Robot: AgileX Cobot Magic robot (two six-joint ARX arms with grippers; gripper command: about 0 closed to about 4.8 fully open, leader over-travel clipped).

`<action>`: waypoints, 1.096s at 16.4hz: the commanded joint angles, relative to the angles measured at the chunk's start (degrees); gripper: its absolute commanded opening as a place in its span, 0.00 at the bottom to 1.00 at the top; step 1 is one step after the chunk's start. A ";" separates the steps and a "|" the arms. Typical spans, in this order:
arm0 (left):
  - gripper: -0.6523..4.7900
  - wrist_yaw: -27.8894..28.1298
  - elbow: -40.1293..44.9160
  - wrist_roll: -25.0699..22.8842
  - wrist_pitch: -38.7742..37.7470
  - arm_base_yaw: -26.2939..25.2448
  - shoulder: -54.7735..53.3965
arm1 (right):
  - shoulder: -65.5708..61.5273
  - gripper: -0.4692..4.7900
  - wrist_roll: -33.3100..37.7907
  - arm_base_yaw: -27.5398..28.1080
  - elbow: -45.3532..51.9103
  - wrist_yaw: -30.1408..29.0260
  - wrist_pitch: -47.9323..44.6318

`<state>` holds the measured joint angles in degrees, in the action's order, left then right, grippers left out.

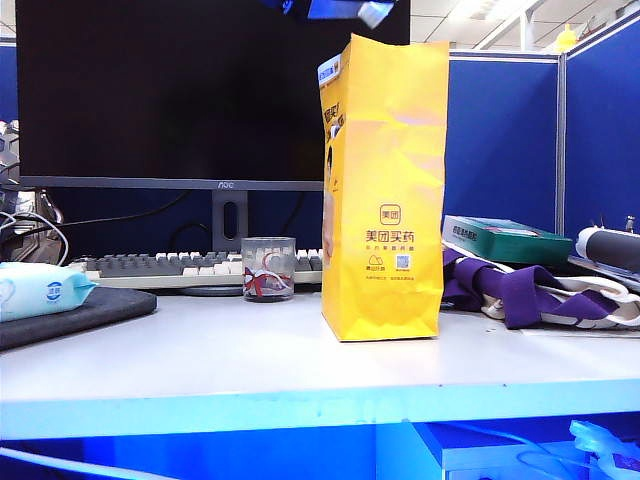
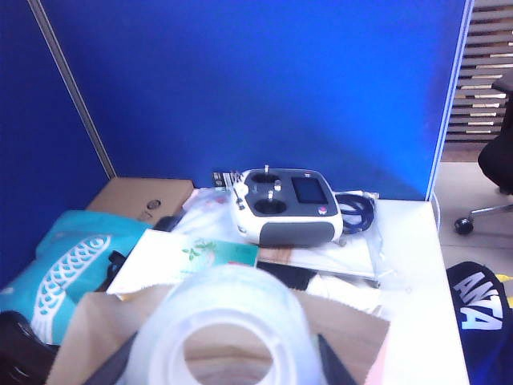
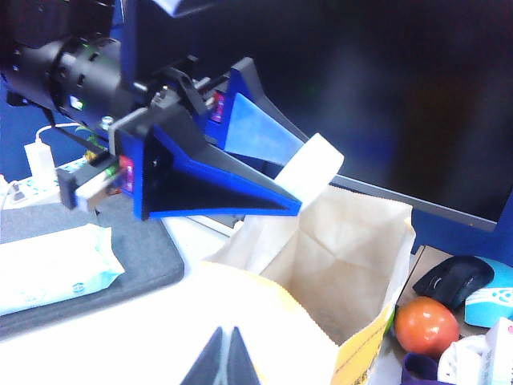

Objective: Pick up the transparent tape and throw it into the yellow paper bag.

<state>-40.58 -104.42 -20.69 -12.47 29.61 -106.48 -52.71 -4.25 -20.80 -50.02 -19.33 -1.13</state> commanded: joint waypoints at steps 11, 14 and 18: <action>1.00 20.31 -0.52 -7.02 -30.53 -0.02 20.52 | 4.17 0.08 -0.26 -0.02 -0.31 -0.20 -0.39; 1.00 29.07 -0.52 -8.31 -38.64 -0.02 28.55 | 10.54 0.08 -0.28 -0.04 -0.31 0.87 -0.39; 1.00 36.94 4.07 -6.86 -44.17 -0.02 41.51 | 18.75 0.08 -0.37 -0.02 -0.28 3.28 4.20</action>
<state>-3.81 -101.34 -28.60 -57.67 29.54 -67.42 -34.72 -4.38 -20.82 -50.17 -16.47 1.10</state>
